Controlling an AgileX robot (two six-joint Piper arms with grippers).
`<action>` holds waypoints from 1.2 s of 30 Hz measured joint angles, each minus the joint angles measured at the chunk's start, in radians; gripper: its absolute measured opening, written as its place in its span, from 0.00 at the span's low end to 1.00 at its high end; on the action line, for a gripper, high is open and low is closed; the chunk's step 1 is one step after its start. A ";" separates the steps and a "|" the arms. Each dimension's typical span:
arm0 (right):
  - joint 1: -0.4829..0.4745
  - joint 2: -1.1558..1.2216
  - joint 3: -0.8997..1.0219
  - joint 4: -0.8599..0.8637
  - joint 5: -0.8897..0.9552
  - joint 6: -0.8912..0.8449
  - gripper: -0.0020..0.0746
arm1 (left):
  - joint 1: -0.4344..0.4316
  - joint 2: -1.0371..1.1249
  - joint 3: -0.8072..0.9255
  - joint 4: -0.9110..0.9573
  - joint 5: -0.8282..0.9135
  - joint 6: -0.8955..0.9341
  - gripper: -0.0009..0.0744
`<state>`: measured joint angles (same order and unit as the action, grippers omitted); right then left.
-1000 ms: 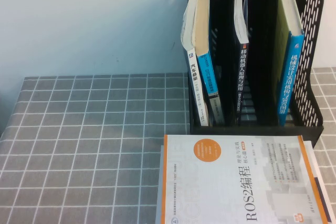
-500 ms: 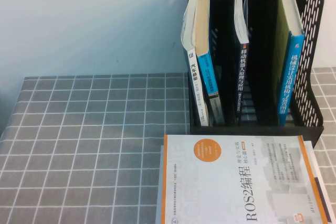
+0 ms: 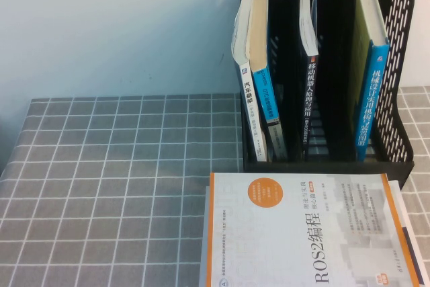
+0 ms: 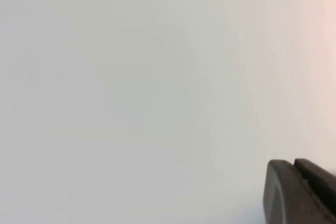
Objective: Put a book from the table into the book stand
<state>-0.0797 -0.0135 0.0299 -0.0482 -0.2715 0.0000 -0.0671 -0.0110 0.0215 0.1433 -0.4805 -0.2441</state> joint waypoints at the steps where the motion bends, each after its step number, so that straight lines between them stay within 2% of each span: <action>1: 0.000 0.000 0.000 0.000 -0.018 0.000 0.02 | 0.000 0.000 0.000 0.007 -0.065 0.000 0.01; 5: 0.000 0.000 0.000 0.000 -0.046 0.000 0.02 | 0.000 -0.002 0.000 0.020 -0.258 0.004 0.01; 9: 0.000 0.000 0.000 0.024 -0.044 0.000 0.02 | 0.000 -0.004 0.000 0.017 -0.366 0.008 0.01; 15: 0.000 0.000 0.000 0.062 -0.043 0.000 0.02 | 0.000 -0.004 0.000 -0.103 -0.312 0.010 0.01; 17: 0.000 0.000 0.000 0.065 -0.050 0.000 0.02 | 0.000 -0.004 -0.003 -0.158 -0.226 0.018 0.01; 21: 0.000 0.000 0.000 0.104 -0.079 0.000 0.02 | 0.000 -0.004 -0.099 -0.206 0.145 0.090 0.01; 23: 0.000 0.000 -0.023 0.112 -0.012 0.000 0.02 | 0.000 -0.003 -0.168 -0.209 0.324 0.120 0.01; 28: 0.000 0.013 -0.211 0.117 0.295 -0.012 0.02 | 0.000 0.078 -0.316 -0.218 0.578 0.134 0.01; 31: 0.000 0.090 -0.370 0.121 0.595 -0.016 0.02 | 0.000 0.170 -0.379 -0.269 0.727 0.106 0.01; 36: 0.000 0.350 -0.573 0.197 0.953 -0.161 0.02 | 0.000 0.378 -0.403 -0.538 0.819 0.095 0.01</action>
<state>-0.0797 0.3360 -0.5430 0.1488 0.6810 -0.1610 -0.0671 0.3666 -0.3812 -0.3950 0.3388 -0.1496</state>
